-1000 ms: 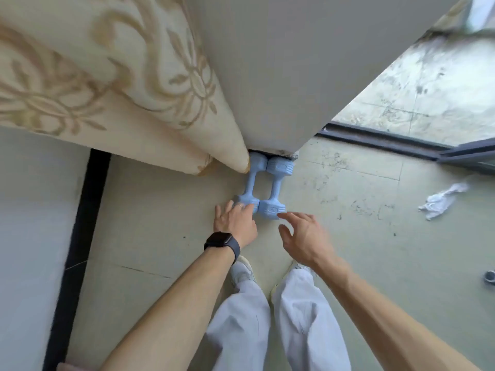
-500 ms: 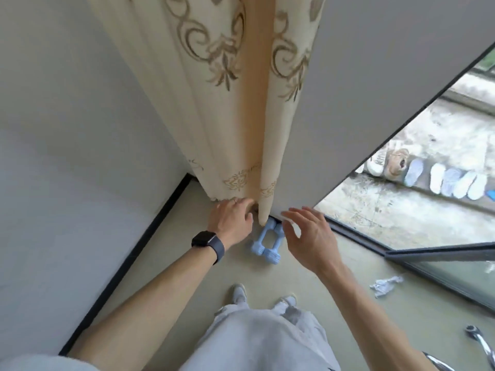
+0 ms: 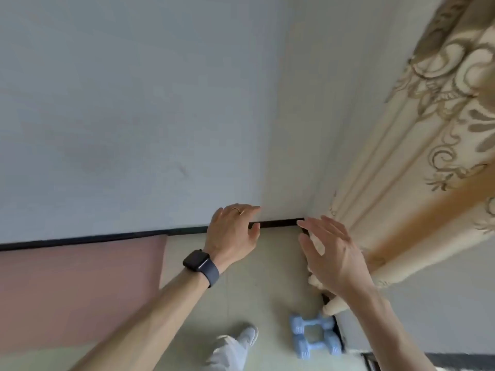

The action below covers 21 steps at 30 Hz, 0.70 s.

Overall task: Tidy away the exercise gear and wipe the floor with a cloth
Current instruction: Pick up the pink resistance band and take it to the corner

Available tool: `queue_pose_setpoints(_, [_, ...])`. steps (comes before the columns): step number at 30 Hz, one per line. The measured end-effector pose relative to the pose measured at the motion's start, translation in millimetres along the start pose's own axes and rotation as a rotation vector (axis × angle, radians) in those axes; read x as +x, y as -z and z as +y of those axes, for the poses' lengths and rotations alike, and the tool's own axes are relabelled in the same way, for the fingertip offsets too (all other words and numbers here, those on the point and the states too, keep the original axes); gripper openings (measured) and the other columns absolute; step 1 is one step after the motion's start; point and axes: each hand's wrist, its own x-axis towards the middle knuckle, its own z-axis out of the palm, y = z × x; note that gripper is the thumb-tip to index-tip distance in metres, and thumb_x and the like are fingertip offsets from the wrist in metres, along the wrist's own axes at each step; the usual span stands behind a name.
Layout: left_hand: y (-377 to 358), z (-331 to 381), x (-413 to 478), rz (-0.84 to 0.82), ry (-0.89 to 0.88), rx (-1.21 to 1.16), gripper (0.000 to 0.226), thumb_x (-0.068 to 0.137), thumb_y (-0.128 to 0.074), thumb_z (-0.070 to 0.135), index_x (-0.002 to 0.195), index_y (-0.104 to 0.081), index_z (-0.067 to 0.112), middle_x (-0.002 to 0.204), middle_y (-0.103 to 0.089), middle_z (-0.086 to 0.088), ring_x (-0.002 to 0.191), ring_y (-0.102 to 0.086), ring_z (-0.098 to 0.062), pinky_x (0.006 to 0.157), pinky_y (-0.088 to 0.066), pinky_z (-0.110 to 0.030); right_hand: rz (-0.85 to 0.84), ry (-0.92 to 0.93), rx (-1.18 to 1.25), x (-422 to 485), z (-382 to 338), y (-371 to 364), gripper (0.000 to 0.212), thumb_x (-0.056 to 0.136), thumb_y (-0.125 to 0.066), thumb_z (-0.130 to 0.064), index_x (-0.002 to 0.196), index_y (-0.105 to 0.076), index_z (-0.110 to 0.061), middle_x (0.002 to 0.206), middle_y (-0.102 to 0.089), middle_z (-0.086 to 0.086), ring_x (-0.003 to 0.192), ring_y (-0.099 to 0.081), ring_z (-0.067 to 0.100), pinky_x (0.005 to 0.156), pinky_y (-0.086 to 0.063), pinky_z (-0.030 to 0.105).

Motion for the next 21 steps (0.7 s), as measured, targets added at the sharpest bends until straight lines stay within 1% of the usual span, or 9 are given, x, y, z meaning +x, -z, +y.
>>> queue_pose_setpoints(2, [19,-26,-36,0.045,0.101,0.016,0.043,0.096,-0.055,0.034,0.138,-0.056,0.025,0.137,-0.061,0.006,0.131,-0.052,-0.019,0.109,-0.039,-0.041,-0.036,0.105,0.042,3,-27,-14,0.041,0.094,-0.047,-0.044,0.125,-0.069,-0.029,0.128,-0.068,-0.009,0.131,-0.052,0.021,0.105,-0.045,0.037])
queue_pose_setpoints(5, [59,-76,-119,0.102,0.316,0.08,0.044,0.094,-0.057,0.033,0.136,-0.058,0.021,0.13,-0.067,0.002,0.121,-0.06,-0.02,0.101,-0.048,-0.041,-0.153,0.338,0.06,-7,-88,-53,0.031,0.097,-0.061,-0.033,0.125,-0.069,-0.025,0.128,-0.068,-0.005,0.132,-0.053,0.025,0.106,-0.048,0.043])
queue_pose_setpoints(7, [86,-106,-178,0.158,0.456,0.137,0.042,0.092,-0.056,0.034,0.133,-0.059,0.023,0.123,-0.07,0.003,0.11,-0.065,-0.021,0.093,-0.052,-0.04,-0.226,0.472,0.111,-17,-139,-79,0.031,0.095,-0.066,-0.029,0.125,-0.069,-0.024,0.127,-0.069,-0.005,0.131,-0.053,0.026,0.104,-0.049,0.046])
queue_pose_setpoints(9, [112,-133,-234,0.173,0.598,0.181,0.041,0.092,-0.054,0.034,0.132,-0.057,0.025,0.119,-0.07,0.004,0.106,-0.065,-0.021,0.09,-0.052,-0.041,-0.298,0.6,0.144,-32,-193,-106,0.032,0.094,-0.067,-0.028,0.126,-0.069,-0.025,0.128,-0.068,-0.006,0.131,-0.054,0.027,0.103,-0.05,0.046])
queue_pose_setpoints(10, [126,-145,-261,0.193,0.659,0.201,0.042,0.092,-0.053,0.033,0.133,-0.056,0.025,0.12,-0.07,0.004,0.109,-0.064,-0.021,0.092,-0.051,-0.041,-0.336,0.664,0.153,-40,-221,-119,0.032,0.095,-0.066,-0.029,0.126,-0.068,-0.026,0.128,-0.068,-0.007,0.131,-0.054,0.026,0.104,-0.049,0.047])
queue_pose_setpoints(12, [152,-172,-313,0.242,0.776,0.212,0.045,0.094,-0.051,0.034,0.139,-0.054,0.026,0.13,-0.065,0.004,0.12,-0.058,-0.02,0.1,-0.046,-0.042,-0.395,0.784,0.181,-59,-278,-141,0.032,0.096,-0.061,-0.033,0.127,-0.067,-0.028,0.129,-0.067,-0.01,0.13,-0.054,0.024,0.104,-0.049,0.046])
queue_pose_setpoints(16, [203,-231,-412,0.326,0.983,0.233,0.048,0.098,-0.047,0.039,0.145,-0.047,0.03,0.142,-0.056,0.006,0.135,-0.046,-0.017,0.111,-0.035,-0.042,-0.476,0.967,0.201,-101,-397,-187,0.042,0.095,-0.043,-0.048,0.128,-0.065,-0.034,0.129,-0.066,-0.016,0.131,-0.053,0.019,0.104,-0.049,0.046])
queue_pose_setpoints(19, [239,-282,-488,0.362,1.103,0.257,0.048,0.098,-0.046,0.041,0.146,-0.045,0.034,0.145,-0.053,0.01,0.139,-0.04,-0.014,0.114,-0.03,-0.04,-0.523,1.073,0.216,-136,-480,-230,0.044,0.096,-0.04,-0.049,0.13,-0.064,-0.035,0.131,-0.065,-0.016,0.133,-0.052,0.018,0.107,-0.047,0.045])
queue_pose_setpoints(21, [263,-317,-539,0.38,1.175,0.264,0.048,0.098,-0.047,0.04,0.146,-0.045,0.033,0.146,-0.052,0.01,0.139,-0.04,-0.013,0.115,-0.03,-0.039,-0.569,1.11,0.211,-159,-534,-259,0.04,0.099,-0.045,-0.047,0.132,-0.063,-0.035,0.133,-0.063,-0.016,0.136,-0.048,0.017,0.111,-0.044,0.045])
